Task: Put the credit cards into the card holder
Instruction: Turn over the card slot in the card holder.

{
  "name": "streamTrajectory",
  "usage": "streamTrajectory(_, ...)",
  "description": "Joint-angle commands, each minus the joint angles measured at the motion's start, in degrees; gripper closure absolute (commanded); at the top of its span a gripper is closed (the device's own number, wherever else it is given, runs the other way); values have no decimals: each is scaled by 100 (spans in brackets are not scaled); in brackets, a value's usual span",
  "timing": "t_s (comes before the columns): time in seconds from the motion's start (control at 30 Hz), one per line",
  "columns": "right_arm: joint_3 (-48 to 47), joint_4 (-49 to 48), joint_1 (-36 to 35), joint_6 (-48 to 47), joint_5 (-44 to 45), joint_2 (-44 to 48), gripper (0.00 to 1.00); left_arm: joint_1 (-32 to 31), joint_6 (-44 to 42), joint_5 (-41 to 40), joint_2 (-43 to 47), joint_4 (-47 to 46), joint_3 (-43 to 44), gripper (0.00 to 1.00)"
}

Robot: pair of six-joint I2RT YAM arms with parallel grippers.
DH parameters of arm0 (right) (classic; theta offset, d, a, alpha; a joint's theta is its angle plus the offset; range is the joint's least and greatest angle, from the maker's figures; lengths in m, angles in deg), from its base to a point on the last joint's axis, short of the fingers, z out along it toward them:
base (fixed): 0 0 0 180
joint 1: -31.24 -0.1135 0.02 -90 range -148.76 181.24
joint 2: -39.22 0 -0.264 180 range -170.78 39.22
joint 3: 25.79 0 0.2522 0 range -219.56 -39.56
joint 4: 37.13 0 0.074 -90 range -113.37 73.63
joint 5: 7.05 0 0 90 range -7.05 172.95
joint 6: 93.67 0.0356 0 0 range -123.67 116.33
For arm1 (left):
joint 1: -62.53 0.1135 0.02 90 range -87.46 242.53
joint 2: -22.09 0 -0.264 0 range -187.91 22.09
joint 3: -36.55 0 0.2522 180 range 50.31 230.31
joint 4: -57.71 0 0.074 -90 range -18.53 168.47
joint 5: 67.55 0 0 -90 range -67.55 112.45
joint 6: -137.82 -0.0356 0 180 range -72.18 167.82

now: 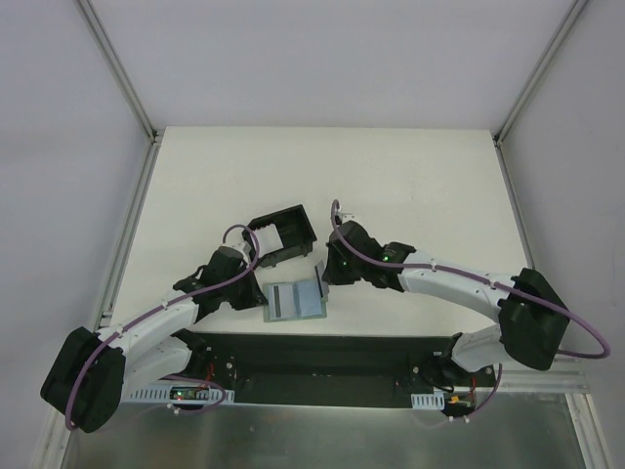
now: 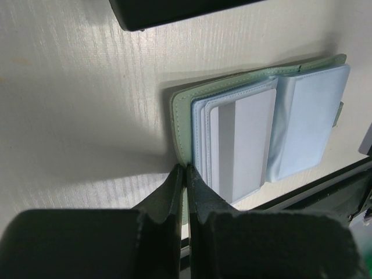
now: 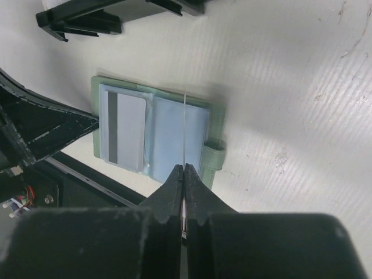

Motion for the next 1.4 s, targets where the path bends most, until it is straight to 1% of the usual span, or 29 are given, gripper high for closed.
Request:
streamTrajectory(0.0, 6, -295, -96, 606, 350, -83, 99, 65, -61, 107, 35, 106, -77, 100)
streamTrajectory(0.13, 15, -250, -175, 694, 350, -294, 100, 65, -44, 115, 44, 106, -77, 100)
streamTrajectory(0.27, -99, 21, -333, 712, 534, -496, 100, 65, -44, 107, 35, 115, -68, 100)
streamTrajectory(0.4, -108, -13, -456, 686, 587, -540, 100, 65, -35, 106, 44, 124, -68, 100)
streamTrajectory(0.7, -144, 382, -518, 519, 1018, -225, 99, 65, -26, 89, 70, 124, -86, 100)
streamTrajectory(0.8, -73, 269, -527, 440, 878, -163, 99, 65, -26, 89, 79, 124, -77, 100)
streamTrajectory(1.0, -64, 31, -536, 413, 553, -373, 100, 65, -26, 71, 35, 124, -68, 100)
streamTrajectory(1.23, -179, 347, -571, 431, 745, -540, 99, 73, -17, 71, 53, 133, -68, 100)
streamTrajectory(1.37, -109, 321, -571, 413, 816, -400, 100, 65, -9, 63, 53, 124, -77, 100)
